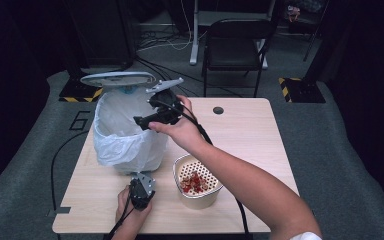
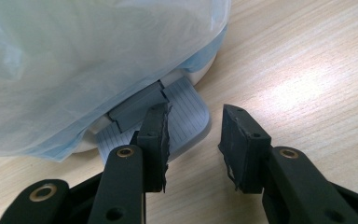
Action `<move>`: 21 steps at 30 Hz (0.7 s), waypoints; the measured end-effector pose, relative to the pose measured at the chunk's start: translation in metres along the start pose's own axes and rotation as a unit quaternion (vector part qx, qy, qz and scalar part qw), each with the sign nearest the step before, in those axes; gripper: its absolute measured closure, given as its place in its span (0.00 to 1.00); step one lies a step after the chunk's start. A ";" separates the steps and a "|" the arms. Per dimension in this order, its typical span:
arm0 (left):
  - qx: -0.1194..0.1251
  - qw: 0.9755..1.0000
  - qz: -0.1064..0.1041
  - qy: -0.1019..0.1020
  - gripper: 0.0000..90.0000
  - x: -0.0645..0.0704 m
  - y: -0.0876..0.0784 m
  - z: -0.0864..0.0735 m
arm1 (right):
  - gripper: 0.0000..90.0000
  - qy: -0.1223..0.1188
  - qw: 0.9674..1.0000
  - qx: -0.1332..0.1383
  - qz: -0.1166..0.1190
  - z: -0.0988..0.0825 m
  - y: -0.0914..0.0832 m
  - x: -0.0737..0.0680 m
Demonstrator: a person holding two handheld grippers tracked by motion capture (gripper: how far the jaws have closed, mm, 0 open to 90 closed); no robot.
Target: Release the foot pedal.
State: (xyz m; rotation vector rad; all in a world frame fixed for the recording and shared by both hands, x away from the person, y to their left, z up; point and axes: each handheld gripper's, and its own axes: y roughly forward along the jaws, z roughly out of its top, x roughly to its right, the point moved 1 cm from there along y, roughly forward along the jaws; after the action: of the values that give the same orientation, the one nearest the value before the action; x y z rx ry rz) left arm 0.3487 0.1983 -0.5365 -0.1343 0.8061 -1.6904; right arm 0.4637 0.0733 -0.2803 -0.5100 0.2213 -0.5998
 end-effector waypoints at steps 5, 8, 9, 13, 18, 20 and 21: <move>0.014 1.000 -0.022 0.008 0.60 0.000 -0.005 -0.003 | 0.16 -0.011 1.000 0.007 -0.013 -0.014 -0.031 0.009; 0.027 0.999 -0.027 -0.003 0.55 0.000 -0.014 -0.002 | 0.16 -0.017 0.999 0.002 -0.030 -0.027 -0.049 0.015; 0.030 0.999 -0.033 -0.010 0.55 -0.002 -0.017 -0.001 | 0.16 -0.023 0.999 0.000 -0.036 -0.033 -0.054 0.018; 0.043 0.997 -0.044 -0.036 0.52 -0.010 -0.027 0.001 | 0.17 -0.025 0.998 -0.004 -0.053 -0.053 -0.072 0.030; 0.029 0.995 -0.070 -0.061 0.50 -0.021 -0.035 0.004 | 0.17 -0.033 0.996 -0.006 -0.077 -0.074 -0.085 0.042; 0.021 0.994 -0.086 -0.069 0.50 -0.023 -0.036 0.003 | 0.17 -0.026 0.996 -0.005 -0.081 -0.081 -0.090 0.046; 0.016 0.993 -0.096 -0.071 0.50 -0.024 -0.036 0.003 | 0.17 -0.026 0.996 -0.005 -0.084 -0.085 -0.091 0.047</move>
State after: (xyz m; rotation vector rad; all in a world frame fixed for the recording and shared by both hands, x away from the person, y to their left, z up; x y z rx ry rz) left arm 0.3278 0.2212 -0.5058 -0.3139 0.6767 -1.8507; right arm 0.4288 -0.0524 -0.3079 -0.5565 0.1317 -0.7485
